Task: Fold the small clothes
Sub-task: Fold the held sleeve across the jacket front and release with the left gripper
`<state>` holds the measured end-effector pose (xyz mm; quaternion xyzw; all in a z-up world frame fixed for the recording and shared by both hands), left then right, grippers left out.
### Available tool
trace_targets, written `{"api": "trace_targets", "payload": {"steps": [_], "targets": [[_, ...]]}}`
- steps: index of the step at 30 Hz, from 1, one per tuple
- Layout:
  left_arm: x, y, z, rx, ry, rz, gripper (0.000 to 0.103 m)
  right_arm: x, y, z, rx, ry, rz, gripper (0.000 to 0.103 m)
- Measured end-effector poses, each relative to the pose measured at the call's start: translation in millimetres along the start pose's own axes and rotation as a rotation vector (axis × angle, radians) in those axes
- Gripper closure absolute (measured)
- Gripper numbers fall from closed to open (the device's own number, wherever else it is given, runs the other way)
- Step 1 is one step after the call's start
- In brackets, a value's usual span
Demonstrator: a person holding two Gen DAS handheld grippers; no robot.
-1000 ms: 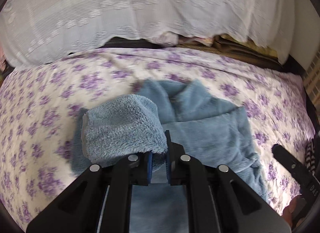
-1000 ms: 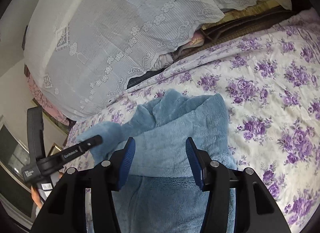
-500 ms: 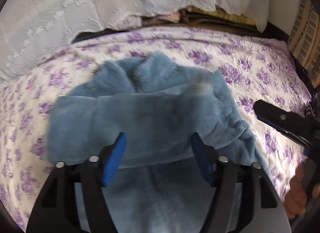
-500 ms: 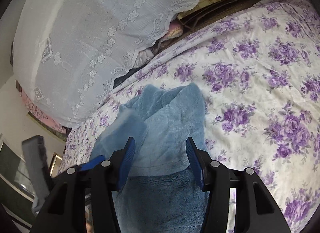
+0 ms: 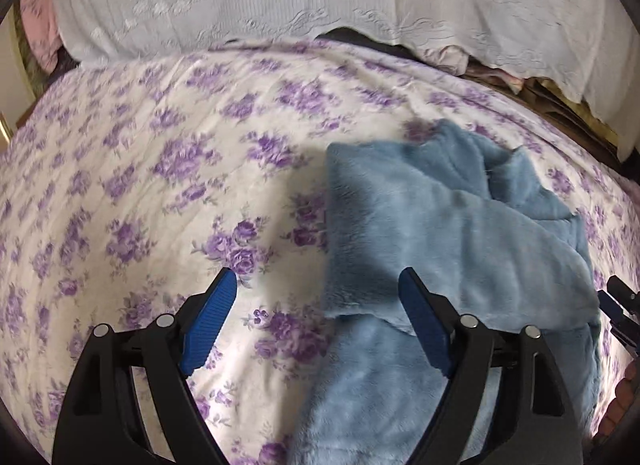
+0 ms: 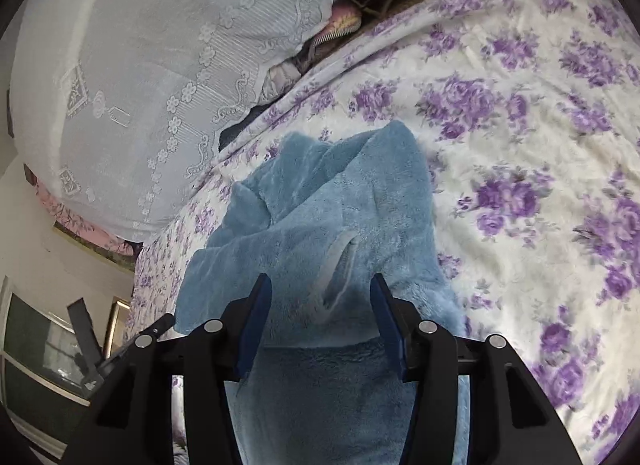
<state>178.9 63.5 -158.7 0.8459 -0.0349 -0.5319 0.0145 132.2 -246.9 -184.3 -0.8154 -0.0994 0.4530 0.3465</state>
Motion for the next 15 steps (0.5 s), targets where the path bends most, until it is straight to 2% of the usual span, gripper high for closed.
{"api": "trace_targets", "payload": {"steps": [3, 5, 6, 8, 11, 13, 14, 15], "targets": [[11, 2, -2, 0.017, -0.011, -0.030, 0.022, 27, -3, 0, -0.020, -0.066, 0.041, 0.064], [20, 0, -4, 0.018, -0.023, -0.061, 0.022, 40, -5, 0, -0.058, -0.078, 0.113, 0.074], [24, -1, -5, 0.013, -0.034, -0.061, 0.022, 38, -9, -3, -0.075, -0.062, 0.121, 0.090], [25, -2, -7, 0.006, -0.037, -0.054, 0.022, 20, -26, -18, -0.133, 0.027, 0.125, 0.092], [15, 3, -6, 0.026, -0.006, -0.039, 0.021, -7, -41, -38, -0.203, 0.132, 0.186, 0.092], [15, 6, -5, 0.056, -0.002, -0.077, 0.018, -1, -31, -43, -0.215, 0.107, 0.232, 0.091], [19, 6, -4, 0.062, -0.010, -0.103, 0.013, 10, -21, -44, -0.214, 0.064, 0.263, 0.091], [26, 5, -2, 0.069, -0.028, -0.125, 0.012, 25, 1, -39, -0.190, 0.010, 0.314, 0.091]]}}
Point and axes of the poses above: each gripper's, at about its wrist camera, not at the fingertips, and x roughly the way its jaws point, y to its right, z to its underside, the point moved 10 cm from there along x, roughly the way its jaws point, and after that the axes turned 10 degrees about -y, right-handed, at the moved point
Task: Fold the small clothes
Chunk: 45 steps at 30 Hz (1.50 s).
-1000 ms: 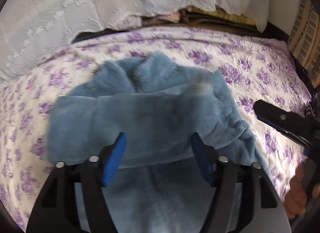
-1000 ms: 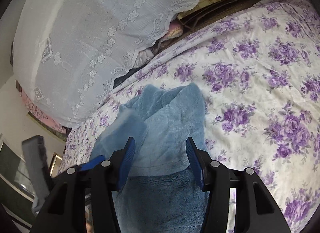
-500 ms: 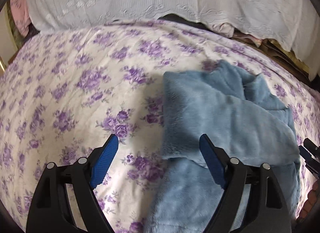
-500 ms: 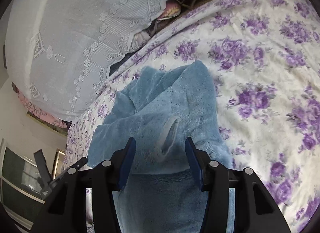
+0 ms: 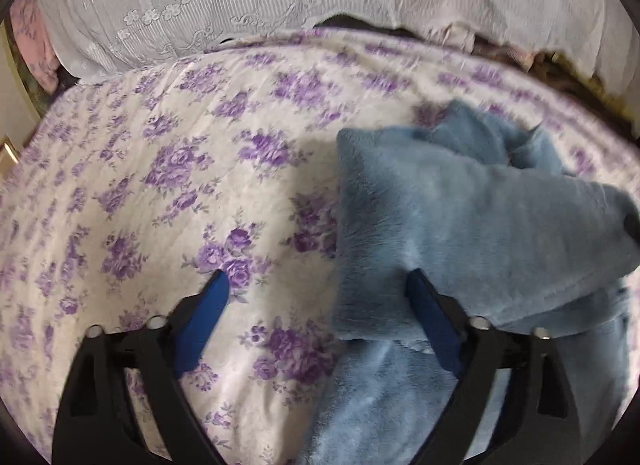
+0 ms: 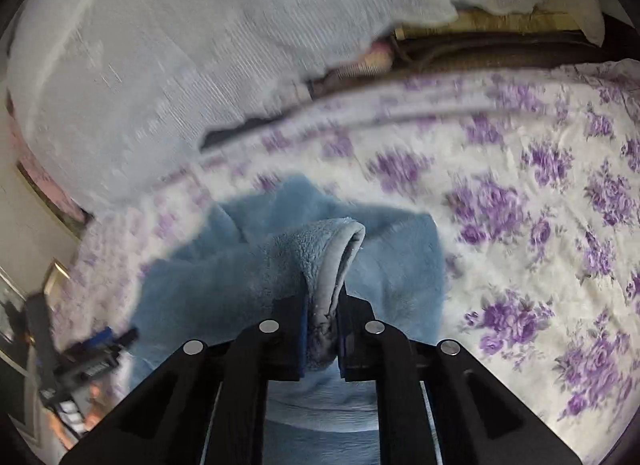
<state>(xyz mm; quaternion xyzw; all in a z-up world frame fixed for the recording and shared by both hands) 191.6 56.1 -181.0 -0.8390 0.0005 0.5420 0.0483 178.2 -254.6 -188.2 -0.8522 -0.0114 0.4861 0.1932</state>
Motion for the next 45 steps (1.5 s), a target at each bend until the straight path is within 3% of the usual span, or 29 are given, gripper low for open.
{"api": "trace_targets", "payload": {"steps": [1, 2, 5, 9, 12, 14, 16, 18, 22, 25, 27, 29, 32, 33, 34, 36, 39, 42, 45], "targets": [[9, 0, 3, 0.000, -0.027, 0.002, 0.011, 13, 12, 7, 0.019, -0.036, 0.013, 0.091], [13, 0, 5, -0.010, -0.042, 0.013, 0.011, 18, 17, 11, 0.029, -0.028, -0.028, 0.091], [-1, -5, 2, -0.033, -0.018, 0.050, 0.012, 2, 19, 10, 0.038, 0.003, -0.025, 0.087], [-33, -3, -22, -0.012, 0.068, 0.023, 0.012, -42, -3, -11, -0.031, 0.157, 0.038, 0.084], [-23, 10, -39, 0.013, 0.044, -0.014, 0.012, -28, -28, -15, -0.093, 0.106, 0.035, 0.084], [1, 17, -43, 0.015, -0.015, -0.034, 0.012, -9, -37, -14, -0.102, 0.059, 0.044, 0.084], [37, 20, -35, 0.014, -0.105, -0.069, 0.011, 29, -29, -4, -0.105, -0.049, 0.096, 0.088], [39, 17, -28, -0.015, -0.084, -0.055, 0.009, 31, -28, -2, -0.106, -0.018, 0.084, 0.088], [0, 14, -18, 0.019, 0.003, -0.039, 0.013, -8, -42, 10, -0.156, 0.069, 0.096, 0.083], [-23, 24, -7, 0.080, 0.064, -0.031, 0.011, -9, -49, 29, -0.192, 0.053, 0.094, 0.078], [-8, 34, -1, 0.116, 0.020, -0.057, 0.009, 12, -44, 39, -0.192, -0.003, 0.119, 0.078], [19, 37, 8, 0.123, -0.050, -0.073, 0.005, 10, -41, 39, -0.183, 0.009, 0.107, 0.078], [11, 30, 11, 0.072, -0.032, -0.020, 0.006, -10, -40, 44, -0.145, 0.032, 0.074, 0.077], [4, 27, 13, 0.061, -0.021, -0.007, 0.006, -20, -40, 47, -0.133, 0.057, 0.064, 0.071], [-3, 25, 16, 0.052, -0.010, 0.007, 0.006, -30, -39, 51, -0.119, 0.083, 0.064, 0.056], [-12, 27, 26, 0.044, -0.007, 0.032, 0.006, -43, -43, 62, -0.108, 0.125, 0.064, 0.041], [-26, 43, 49, 0.043, -0.025, 0.105, 0.006, -50, -56, 79, -0.108, 0.141, 0.073, 0.040], [-37, 59, 69, 0.064, -0.019, 0.090, 0.006, -53, -65, 96, -0.091, 0.142, 0.079, 0.032], [-48, 64, 92, 0.075, -0.010, 0.058, 0.006, -65, -64, 119, -0.097, 0.197, 0.149, 0.022]]}}
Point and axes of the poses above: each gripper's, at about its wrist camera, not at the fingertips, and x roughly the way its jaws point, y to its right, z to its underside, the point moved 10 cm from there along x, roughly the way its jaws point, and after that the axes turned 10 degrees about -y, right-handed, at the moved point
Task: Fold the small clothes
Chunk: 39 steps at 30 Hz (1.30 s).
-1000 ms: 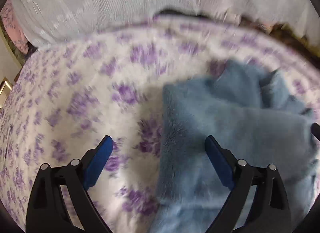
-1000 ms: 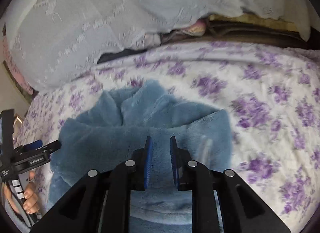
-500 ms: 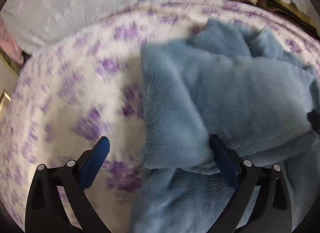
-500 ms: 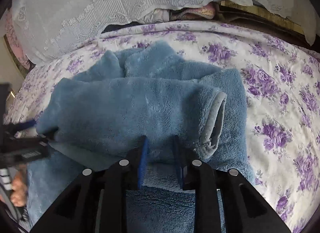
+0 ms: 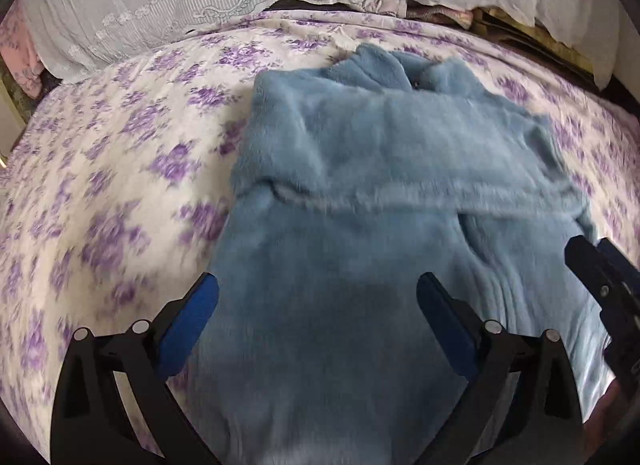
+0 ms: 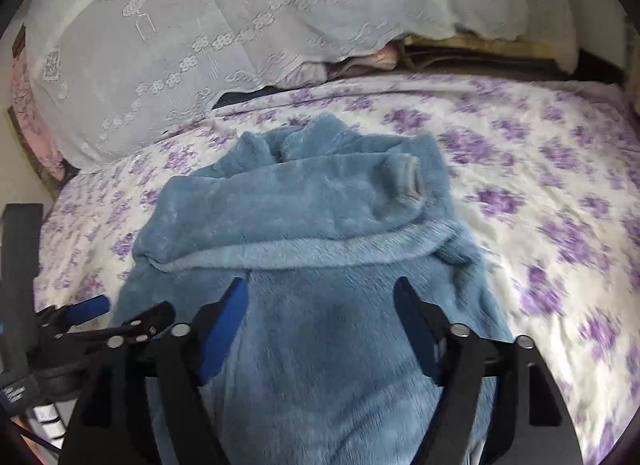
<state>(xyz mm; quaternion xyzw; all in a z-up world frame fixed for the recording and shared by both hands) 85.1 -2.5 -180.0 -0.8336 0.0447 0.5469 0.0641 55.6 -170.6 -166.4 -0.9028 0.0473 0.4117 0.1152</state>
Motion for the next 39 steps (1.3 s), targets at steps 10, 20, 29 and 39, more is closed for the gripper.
{"api": "trace_targets", "payload": {"steps": [10, 20, 29, 39], "targets": [[-15, -41, 68, -0.074, -0.053, 0.012, 0.006, -14, 13, 52, 0.052, 0.007, -0.025, 0.010], [-14, -44, 94, -0.019, -0.023, -0.004, 0.006, 1, 5, 83, -0.029, -0.113, 0.029, 0.010], [-13, -36, 104, 0.008, -0.040, 0.114, 0.006, -46, 47, 113, -0.036, -0.155, -0.139, 0.013], [-15, -14, 110, 0.079, -0.040, 0.150, 0.008, -57, 61, 140, 0.010, -0.183, -0.284, 0.022]]}}
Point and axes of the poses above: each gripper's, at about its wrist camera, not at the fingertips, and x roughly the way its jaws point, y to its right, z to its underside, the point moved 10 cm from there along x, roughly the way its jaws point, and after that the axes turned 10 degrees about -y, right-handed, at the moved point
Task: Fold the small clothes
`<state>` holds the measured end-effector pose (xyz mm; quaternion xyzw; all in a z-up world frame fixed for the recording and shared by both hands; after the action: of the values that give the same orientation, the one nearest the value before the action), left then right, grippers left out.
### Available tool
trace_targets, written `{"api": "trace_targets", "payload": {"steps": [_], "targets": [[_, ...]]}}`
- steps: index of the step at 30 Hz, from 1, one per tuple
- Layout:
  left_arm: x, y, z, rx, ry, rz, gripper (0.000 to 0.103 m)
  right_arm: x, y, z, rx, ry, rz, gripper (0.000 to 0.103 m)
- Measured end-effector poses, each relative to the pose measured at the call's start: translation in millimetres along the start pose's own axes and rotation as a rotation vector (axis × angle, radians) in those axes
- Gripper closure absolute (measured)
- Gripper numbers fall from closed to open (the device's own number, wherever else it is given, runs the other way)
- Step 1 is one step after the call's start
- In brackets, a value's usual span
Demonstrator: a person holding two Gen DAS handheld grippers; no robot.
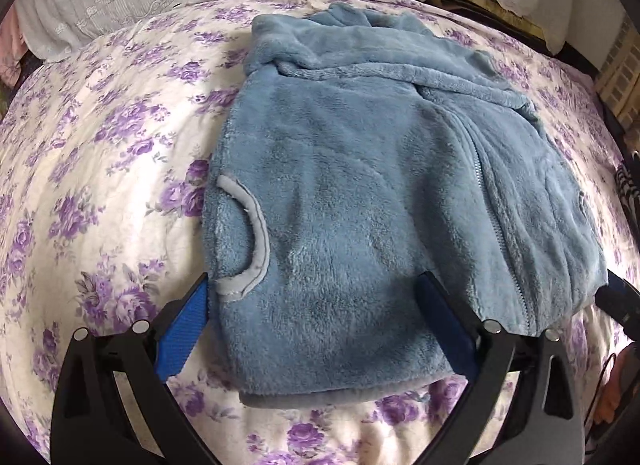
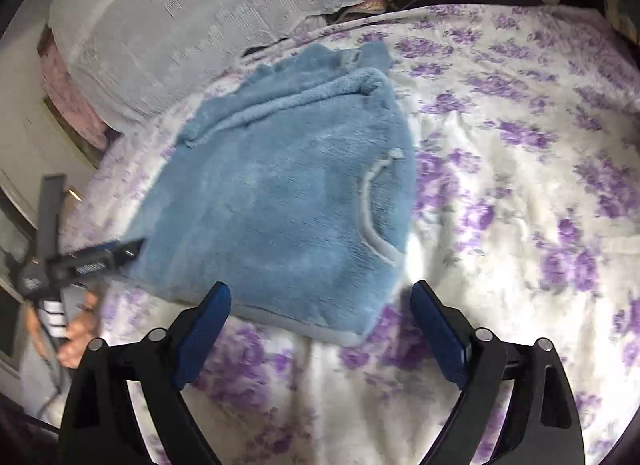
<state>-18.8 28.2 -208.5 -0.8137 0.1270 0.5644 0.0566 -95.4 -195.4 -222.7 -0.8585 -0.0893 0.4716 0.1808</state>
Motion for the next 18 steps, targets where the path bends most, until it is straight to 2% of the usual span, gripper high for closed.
{"api": "trace_targets", "payload": {"steps": [3, 5, 7, 9, 14, 16, 18], "targets": [[0, -1, 0, -0.022, -0.007, 0.062, 0.013, 1, 2, -1, 0.008, 0.007, -0.023, 0.030], [-3, -2, 1, -0.017, -0.001, 0.072, 0.024, -1, 8, -2, 0.054, 0.008, -0.062, 0.036], [-5, -3, 4, -0.004, 0.004, 0.074, 0.029, -2, 16, -2, 0.092, 0.008, -0.089, 0.043], [-6, -8, 8, -0.012, -0.004, 0.096, 0.031, -2, 19, -2, 0.115, 0.007, -0.111, 0.044], [-3, -20, 12, -0.064, -0.029, 0.185, 0.031, 0, 16, -2, 0.092, 0.012, -0.096, 0.043], [-1, -18, 10, -0.057, -0.025, 0.185, 0.031, 1, 17, -3, 0.093, 0.013, -0.099, 0.043], [-4, -17, 10, -0.056, -0.013, 0.192, 0.038, 1, 18, -4, 0.100, 0.016, -0.108, 0.044]]}}
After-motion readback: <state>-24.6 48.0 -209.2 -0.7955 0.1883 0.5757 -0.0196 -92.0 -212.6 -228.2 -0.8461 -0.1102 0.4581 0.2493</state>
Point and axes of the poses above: each gripper's, at about its wrist camera, not at the fingertips, and x roughly the way its jaws point, y to its right, z to its underside, the point moved 10 cm from there along x, roughly the way its jaws point, and after that the axes turned 10 degrees about -y, right-handed, at the moved point
